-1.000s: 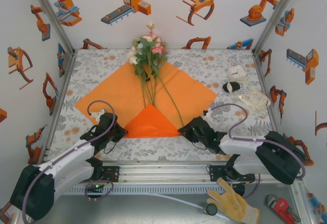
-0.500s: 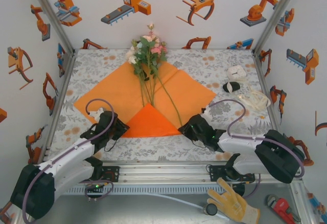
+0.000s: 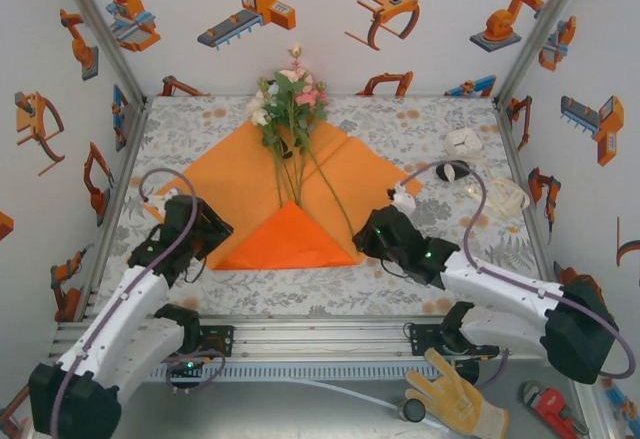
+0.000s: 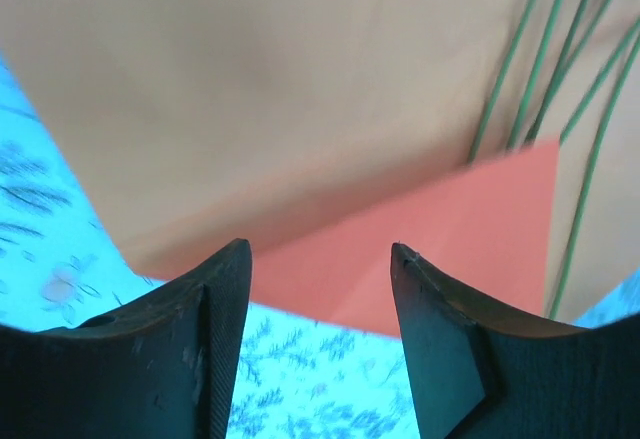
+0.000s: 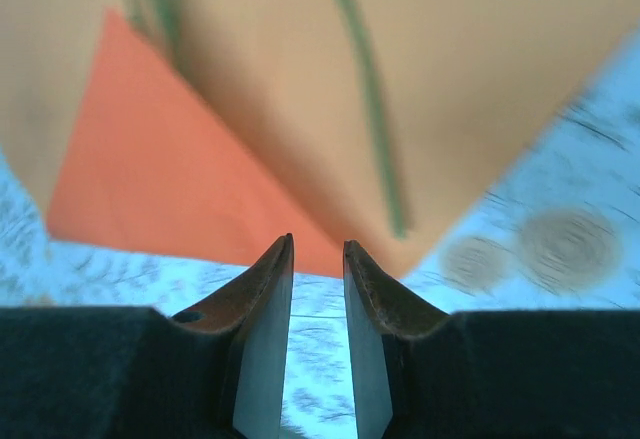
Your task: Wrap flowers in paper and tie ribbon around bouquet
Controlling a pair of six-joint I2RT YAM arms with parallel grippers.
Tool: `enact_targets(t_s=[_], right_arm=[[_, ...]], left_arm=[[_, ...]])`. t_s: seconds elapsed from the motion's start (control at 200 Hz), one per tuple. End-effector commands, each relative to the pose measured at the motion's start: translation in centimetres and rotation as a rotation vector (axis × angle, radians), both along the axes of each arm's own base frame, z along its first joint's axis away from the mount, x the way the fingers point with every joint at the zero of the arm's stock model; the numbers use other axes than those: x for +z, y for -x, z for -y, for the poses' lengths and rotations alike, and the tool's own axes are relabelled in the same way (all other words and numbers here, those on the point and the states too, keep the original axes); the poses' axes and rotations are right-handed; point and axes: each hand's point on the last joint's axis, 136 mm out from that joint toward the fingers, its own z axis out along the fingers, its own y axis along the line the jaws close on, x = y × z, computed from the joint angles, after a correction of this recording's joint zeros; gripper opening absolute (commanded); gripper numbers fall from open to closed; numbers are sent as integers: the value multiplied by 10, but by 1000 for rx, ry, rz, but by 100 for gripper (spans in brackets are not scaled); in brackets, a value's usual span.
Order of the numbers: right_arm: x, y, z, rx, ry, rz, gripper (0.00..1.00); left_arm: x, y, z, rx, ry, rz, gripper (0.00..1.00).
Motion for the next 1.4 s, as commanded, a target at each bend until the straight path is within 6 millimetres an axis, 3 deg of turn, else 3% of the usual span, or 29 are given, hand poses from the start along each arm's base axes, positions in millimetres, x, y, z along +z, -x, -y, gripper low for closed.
enact_targets(t_s=[0.0, 0.115, 0.18, 0.305, 0.466, 0.541, 0.701, 0.971, 1.116, 1.352, 1.397], right_arm=[[45, -1, -60, 271, 83, 148, 30], [55, 8, -125, 481, 35, 149, 30], [52, 13, -150, 556, 4, 140, 30], [12, 15, -177, 633, -3, 80, 30], [-35, 14, -190, 711, 90, 37, 30], [-44, 8, -186, 708, 142, 60, 30], [-51, -6, -172, 682, 247, 100, 30], [-51, -28, -158, 626, 63, 38, 31], [-55, -27, -158, 638, 67, 27, 31], [-66, -25, -159, 635, 59, -3, 31], [-71, -25, -159, 636, 65, -17, 31]], left_arm=[[1, -10, -40, 51, 0, -89, 56], [1, -35, -97, 217, 125, -121, 55], [-1, -47, -124, 299, 180, -136, 55], [-8, -64, -170, 434, 148, -187, 60], [-29, -88, -196, 463, 105, -271, 69], [-44, -98, -201, 440, 94, -326, 72], [-65, -100, -221, 463, 4, -409, 73], [-80, -128, -217, 356, -136, -460, 66], [-95, -154, -192, 212, -58, -436, 66], [-112, -161, -177, 172, 5, -433, 68], [-113, -164, -171, 146, 31, -419, 64]])
